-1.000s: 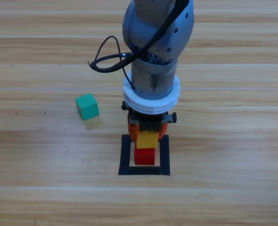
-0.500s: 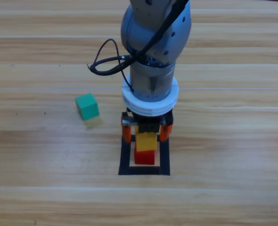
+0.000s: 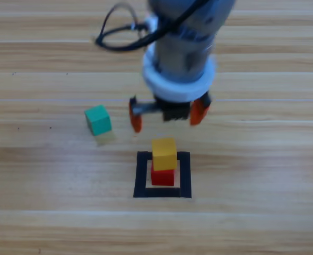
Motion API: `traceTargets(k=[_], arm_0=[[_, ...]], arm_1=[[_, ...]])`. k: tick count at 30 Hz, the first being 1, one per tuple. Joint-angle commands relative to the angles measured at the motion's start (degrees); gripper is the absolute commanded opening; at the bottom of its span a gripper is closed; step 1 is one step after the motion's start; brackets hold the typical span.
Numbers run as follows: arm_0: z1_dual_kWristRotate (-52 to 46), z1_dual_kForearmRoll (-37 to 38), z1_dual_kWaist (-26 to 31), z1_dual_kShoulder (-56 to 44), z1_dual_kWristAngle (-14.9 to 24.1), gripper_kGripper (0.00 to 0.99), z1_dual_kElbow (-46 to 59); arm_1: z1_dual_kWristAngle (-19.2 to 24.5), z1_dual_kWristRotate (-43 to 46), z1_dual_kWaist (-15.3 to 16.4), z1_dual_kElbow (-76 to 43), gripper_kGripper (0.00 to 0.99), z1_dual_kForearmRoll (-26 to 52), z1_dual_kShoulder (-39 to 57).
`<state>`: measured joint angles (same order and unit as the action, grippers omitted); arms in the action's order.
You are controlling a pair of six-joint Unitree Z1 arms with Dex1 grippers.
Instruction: Stack the blocks in the rectangular block: red at the bottom, yellow in the middle, green on top
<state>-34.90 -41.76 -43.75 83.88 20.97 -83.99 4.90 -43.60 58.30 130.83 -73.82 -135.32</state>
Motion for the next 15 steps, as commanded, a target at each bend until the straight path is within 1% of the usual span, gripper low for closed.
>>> traceTargets(k=[1, 3, 5, 7, 11, 14, 15], arm_0=[[-5.6, 2.4, 3.8, 2.3, -1.4, 0.962, 2.8], [-8.3, 2.3, 5.2, 5.3, -2.3, 0.960, 2.3], [-10.6, 1.6, 7.0, 8.6, -3.7, 0.960, 1.8], [-13.3, -2.2, 8.2, 13.5, -4.4, 0.960, -1.7], [-17.3, -15.9, 8.6, 27.7, -4.5, 0.960, -17.1], [-19.5, -28.5, 8.6, 39.6, -4.7, 0.960, -32.4], [-20.0, -31.6, 8.7, 42.9, -5.2, 0.960, -36.6]], arm_1=[[1.3, 4.7, 1.4, -24.2, 0.983, 16.4, 22.6], [-0.2, 6.2, 0.0, -37.1, 0.985, 26.1, 31.0], [-1.4, 8.2, -1.3, -44.0, 0.989, 30.5, 35.7], [-2.5, 11.2, -2.9, -48.8, 0.990, 32.8, 38.8], [-9.3, 18.5, -8.2, -61.4, 0.990, 43.1, 45.7], [-13.8, 21.9, -12.1, -67.8, 0.990, 48.5, 47.5], [-14.8, 22.7, -13.4, -69.1, 0.990, 49.1, 47.5]])
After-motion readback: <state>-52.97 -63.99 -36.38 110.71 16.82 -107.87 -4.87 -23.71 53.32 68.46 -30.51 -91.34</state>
